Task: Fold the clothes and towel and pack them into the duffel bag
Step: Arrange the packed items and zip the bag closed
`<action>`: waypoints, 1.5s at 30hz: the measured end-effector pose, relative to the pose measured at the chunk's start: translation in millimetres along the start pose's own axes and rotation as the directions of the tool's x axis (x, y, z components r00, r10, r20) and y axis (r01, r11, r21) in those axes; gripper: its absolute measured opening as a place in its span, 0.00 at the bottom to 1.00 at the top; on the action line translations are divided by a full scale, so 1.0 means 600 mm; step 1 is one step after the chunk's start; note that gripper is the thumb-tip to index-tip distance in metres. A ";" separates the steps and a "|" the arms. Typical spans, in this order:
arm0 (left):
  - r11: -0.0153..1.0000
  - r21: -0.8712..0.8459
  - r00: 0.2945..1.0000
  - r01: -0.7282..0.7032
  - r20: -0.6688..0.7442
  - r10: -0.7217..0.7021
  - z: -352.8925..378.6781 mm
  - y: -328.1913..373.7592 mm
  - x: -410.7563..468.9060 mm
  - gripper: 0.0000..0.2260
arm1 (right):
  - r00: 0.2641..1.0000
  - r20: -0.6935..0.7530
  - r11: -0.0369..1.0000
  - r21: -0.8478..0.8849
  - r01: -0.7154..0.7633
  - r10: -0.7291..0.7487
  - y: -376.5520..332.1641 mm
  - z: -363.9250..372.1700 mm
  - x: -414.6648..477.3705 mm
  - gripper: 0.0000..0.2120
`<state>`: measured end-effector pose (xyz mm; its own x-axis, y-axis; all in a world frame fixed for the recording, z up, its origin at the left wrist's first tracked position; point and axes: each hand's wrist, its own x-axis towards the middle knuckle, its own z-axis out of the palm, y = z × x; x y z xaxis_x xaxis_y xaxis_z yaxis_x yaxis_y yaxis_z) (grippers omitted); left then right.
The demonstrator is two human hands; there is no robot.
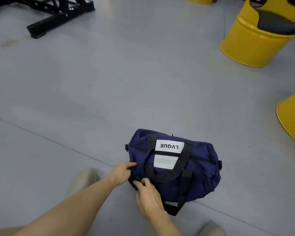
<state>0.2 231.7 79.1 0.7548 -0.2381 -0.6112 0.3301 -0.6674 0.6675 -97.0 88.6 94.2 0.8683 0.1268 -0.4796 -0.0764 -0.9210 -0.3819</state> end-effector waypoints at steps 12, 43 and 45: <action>0.925 -0.378 0.999 0.037 -0.022 -0.049 -0.025 0.017 -0.029 0.17 | 0.874 -0.124 0.771 0.539 -0.339 0.471 -0.063 0.007 0.020 0.13; 0.981 0.189 0.947 -0.037 -0.306 0.095 -0.011 -0.011 -0.065 0.17 | 0.702 -0.072 0.577 0.632 -0.517 0.708 -0.017 0.010 -0.025 0.08; 0.988 0.152 0.953 -0.022 -0.294 0.066 -0.014 -0.017 -0.064 0.16 | 0.689 -0.106 0.597 0.602 -0.529 0.717 0.019 0.012 -0.039 0.09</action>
<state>-27.2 253.8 99.4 0.9083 -0.0635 -0.4135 0.2236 -0.7617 0.6081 -121.6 77.9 95.1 0.5951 -0.6125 -0.5202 -0.8006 -0.3954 -0.4502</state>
